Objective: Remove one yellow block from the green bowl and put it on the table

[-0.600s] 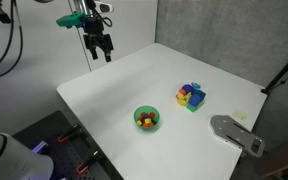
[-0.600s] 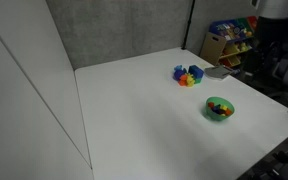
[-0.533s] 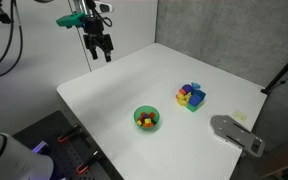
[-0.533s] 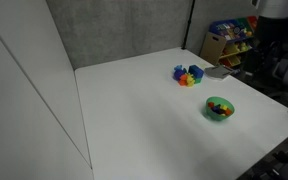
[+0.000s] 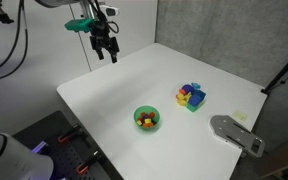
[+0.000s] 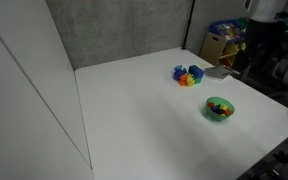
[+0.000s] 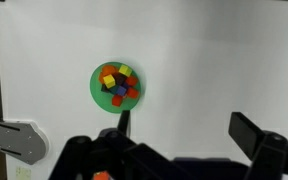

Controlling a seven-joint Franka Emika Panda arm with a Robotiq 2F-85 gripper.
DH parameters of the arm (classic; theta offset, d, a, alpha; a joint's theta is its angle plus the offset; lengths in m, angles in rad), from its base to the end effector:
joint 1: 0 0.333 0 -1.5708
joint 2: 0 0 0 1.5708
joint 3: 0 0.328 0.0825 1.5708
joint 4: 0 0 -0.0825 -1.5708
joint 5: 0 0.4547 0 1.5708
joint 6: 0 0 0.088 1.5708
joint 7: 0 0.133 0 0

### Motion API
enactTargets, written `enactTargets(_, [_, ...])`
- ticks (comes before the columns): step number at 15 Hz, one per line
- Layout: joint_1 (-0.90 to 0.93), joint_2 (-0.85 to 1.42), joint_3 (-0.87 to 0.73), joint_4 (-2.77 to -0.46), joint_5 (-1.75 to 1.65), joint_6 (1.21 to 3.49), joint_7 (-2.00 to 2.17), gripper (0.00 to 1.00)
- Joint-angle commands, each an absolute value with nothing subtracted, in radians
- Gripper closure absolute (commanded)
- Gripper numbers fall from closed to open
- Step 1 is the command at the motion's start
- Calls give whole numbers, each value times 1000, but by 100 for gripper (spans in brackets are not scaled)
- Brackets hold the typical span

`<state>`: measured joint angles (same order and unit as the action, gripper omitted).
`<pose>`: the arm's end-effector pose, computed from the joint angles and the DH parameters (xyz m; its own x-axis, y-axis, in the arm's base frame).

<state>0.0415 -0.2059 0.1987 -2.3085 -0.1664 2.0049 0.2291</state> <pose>0.5112 0.1103 0.3700 0.9950 0.0760 -0.0650 0.0877 -0.9754 0.2021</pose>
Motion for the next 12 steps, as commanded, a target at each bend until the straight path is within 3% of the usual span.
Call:
enactTargets(1, [43,-152,155,-2304,-166,2098,246,0])
enactTargets(12, [-29,71,-3,-2361,-270,2406,352,0])
